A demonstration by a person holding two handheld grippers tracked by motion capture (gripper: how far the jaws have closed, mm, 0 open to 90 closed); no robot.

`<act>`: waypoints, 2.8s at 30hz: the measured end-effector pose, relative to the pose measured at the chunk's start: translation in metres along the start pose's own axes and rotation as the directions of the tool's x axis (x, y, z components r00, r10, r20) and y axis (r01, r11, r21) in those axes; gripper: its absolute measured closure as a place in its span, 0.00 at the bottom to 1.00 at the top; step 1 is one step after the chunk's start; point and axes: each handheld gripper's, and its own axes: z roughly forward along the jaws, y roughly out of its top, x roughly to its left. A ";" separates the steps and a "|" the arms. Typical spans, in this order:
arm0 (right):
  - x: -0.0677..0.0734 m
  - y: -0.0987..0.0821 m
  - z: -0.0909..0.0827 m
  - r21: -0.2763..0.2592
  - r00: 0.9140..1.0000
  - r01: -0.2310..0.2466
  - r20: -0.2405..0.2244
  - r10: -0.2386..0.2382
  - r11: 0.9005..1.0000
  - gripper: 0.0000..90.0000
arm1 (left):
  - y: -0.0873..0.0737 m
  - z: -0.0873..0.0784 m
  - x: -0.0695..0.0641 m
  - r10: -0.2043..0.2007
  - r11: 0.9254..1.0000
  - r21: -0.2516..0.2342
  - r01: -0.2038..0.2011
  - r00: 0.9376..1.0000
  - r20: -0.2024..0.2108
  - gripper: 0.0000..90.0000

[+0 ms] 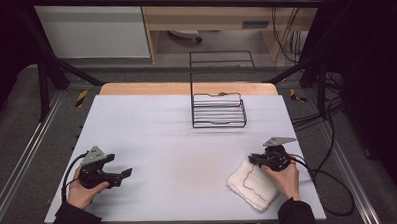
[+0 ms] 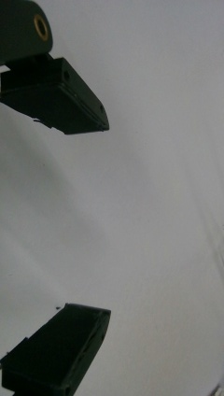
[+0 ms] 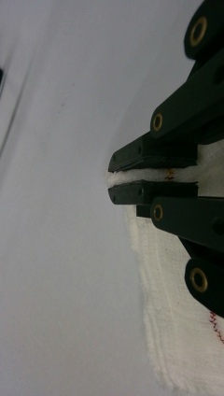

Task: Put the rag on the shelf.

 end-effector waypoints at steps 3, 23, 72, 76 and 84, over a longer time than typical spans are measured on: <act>0.007 0.005 0.002 -0.034 0.999 0.043 -0.020 -0.044 0.998 0.93 | 0.000 0.000 0.000 -0.001 1.000 -0.001 0.001 1.000 -0.001 0.10; 0.067 0.054 0.059 -0.060 0.957 0.235 -0.163 -0.242 0.970 0.93 | 0.000 0.000 0.000 0.002 1.000 0.001 -0.002 1.000 -0.008 0.10; 0.001 0.016 0.022 -0.028 0.995 -0.076 0.058 0.077 0.997 0.63 | 0.020 0.037 -0.041 0.003 0.999 0.050 -0.004 1.000 0.031 0.09; 0.001 0.016 0.024 -0.013 0.995 -0.089 0.048 0.089 0.996 0.65 | 0.019 0.036 -0.041 0.004 0.999 0.050 -0.006 1.000 0.031 0.09; 0.002 0.016 0.025 0.010 0.993 -0.118 0.006 0.118 0.993 0.79 | 0.021 0.037 -0.043 0.004 0.999 0.047 -0.006 0.999 0.038 0.09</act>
